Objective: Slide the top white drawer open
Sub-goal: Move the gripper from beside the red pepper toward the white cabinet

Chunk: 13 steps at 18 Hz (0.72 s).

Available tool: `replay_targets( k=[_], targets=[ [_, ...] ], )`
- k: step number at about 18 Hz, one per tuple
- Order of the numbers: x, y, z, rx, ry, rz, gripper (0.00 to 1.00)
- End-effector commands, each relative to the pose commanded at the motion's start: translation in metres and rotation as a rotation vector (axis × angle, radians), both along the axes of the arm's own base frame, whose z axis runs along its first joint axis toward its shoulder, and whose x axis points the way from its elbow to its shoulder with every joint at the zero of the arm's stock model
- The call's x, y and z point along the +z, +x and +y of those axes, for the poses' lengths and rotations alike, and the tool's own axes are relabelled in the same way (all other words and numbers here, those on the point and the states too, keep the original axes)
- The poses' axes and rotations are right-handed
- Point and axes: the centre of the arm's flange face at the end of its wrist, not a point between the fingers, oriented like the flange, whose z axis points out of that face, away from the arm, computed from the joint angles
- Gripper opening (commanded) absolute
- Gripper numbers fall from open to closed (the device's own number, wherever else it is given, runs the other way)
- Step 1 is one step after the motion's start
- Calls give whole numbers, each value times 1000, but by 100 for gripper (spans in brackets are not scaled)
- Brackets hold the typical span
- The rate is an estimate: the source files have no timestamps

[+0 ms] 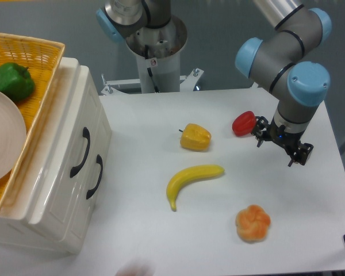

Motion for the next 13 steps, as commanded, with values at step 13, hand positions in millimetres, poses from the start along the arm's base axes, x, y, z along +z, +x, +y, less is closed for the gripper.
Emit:
replay_targets(
  k=[13],
  targets=[
    [-7,26,2,113,7,11,100]
  ],
)
